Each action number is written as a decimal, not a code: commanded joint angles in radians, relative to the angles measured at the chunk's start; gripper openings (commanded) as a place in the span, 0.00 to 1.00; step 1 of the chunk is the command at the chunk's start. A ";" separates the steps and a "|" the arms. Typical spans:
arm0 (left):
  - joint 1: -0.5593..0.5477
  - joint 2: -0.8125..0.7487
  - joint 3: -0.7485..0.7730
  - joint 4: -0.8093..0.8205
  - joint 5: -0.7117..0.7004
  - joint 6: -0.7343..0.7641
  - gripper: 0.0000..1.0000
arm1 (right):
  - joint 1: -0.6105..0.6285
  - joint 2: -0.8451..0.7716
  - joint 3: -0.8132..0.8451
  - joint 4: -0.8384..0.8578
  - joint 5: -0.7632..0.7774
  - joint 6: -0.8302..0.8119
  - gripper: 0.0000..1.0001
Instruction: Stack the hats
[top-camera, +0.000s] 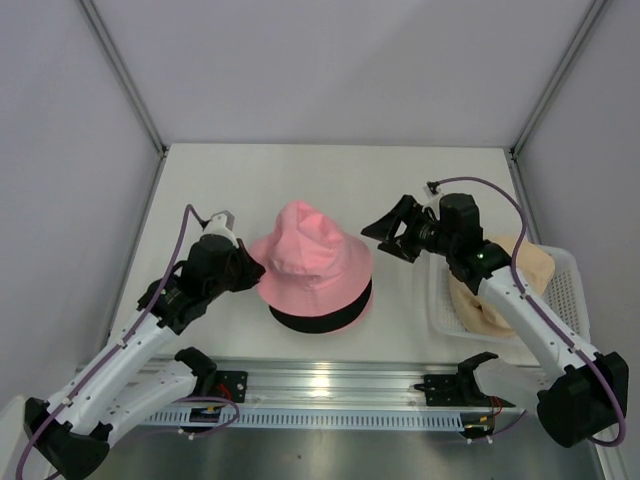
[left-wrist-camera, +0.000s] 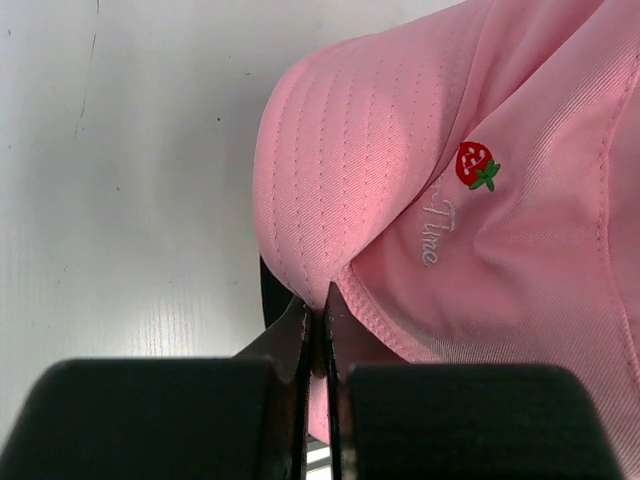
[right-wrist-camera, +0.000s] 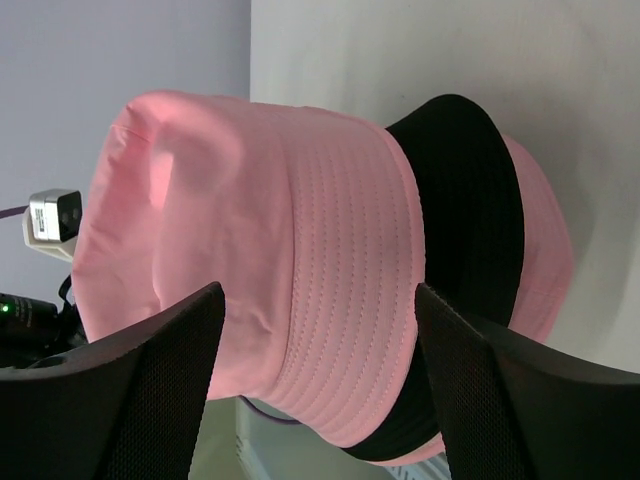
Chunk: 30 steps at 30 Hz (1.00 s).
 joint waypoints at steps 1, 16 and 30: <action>0.002 -0.026 0.032 0.032 0.033 0.030 0.01 | 0.035 -0.023 -0.061 0.128 0.022 0.101 0.79; -0.021 -0.035 0.004 0.048 0.037 0.010 0.01 | 0.109 -0.056 -0.119 -0.029 0.194 0.092 0.76; -0.038 -0.024 -0.002 0.077 0.037 -0.013 0.01 | 0.135 -0.040 -0.287 0.258 0.128 0.230 0.63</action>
